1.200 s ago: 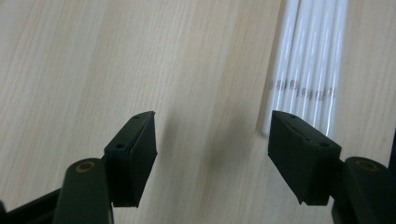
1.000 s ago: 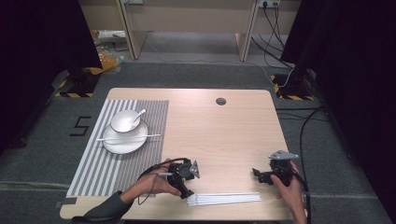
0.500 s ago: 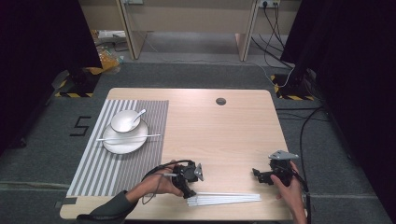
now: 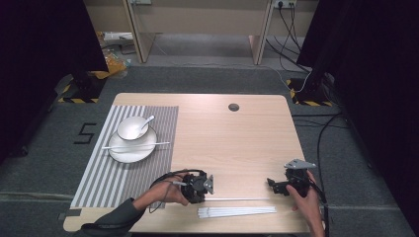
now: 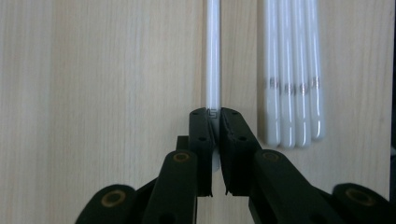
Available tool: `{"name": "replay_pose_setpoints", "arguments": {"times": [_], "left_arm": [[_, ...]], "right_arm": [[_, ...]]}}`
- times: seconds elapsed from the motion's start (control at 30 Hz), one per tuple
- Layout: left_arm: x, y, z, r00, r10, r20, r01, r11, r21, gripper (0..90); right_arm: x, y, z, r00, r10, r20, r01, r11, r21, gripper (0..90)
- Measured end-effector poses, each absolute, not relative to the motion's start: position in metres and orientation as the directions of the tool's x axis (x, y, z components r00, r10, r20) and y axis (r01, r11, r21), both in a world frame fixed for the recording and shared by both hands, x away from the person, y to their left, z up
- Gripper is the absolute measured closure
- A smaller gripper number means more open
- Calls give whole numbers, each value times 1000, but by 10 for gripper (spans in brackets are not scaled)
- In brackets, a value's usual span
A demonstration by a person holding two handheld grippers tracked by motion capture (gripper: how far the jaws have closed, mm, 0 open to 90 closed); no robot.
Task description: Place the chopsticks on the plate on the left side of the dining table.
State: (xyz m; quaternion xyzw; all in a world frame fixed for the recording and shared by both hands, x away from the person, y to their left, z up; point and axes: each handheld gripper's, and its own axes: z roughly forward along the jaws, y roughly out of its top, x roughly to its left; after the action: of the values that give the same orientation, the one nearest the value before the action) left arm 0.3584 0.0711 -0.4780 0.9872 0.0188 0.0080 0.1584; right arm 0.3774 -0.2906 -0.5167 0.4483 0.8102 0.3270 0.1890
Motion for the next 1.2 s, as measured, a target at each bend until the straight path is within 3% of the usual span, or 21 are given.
{"name": "replay_pose_setpoints", "arguments": {"times": [0.47, 0.8, 1.0, 1.2], "left_arm": [[376, 127, -476, 989, 128, 73, 109, -970, 216, 830], [386, 142, -476, 981, 152, 116, 131, -976, 172, 818], [389, 146, -475, 978, 165, 128, 144, -976, 161, 789], [387, 135, -469, 977, 174, 124, 144, -965, 218, 733]], "right_arm": [[377, -290, -517, -525, 851, -12, 605, 383, 699, 5], [377, -291, -517, -526, 850, -14, 602, 385, 700, 6], [377, -291, -517, -526, 850, -14, 602, 385, 700, 6], [377, -291, -517, -526, 850, -14, 602, 384, 700, 6]]}}
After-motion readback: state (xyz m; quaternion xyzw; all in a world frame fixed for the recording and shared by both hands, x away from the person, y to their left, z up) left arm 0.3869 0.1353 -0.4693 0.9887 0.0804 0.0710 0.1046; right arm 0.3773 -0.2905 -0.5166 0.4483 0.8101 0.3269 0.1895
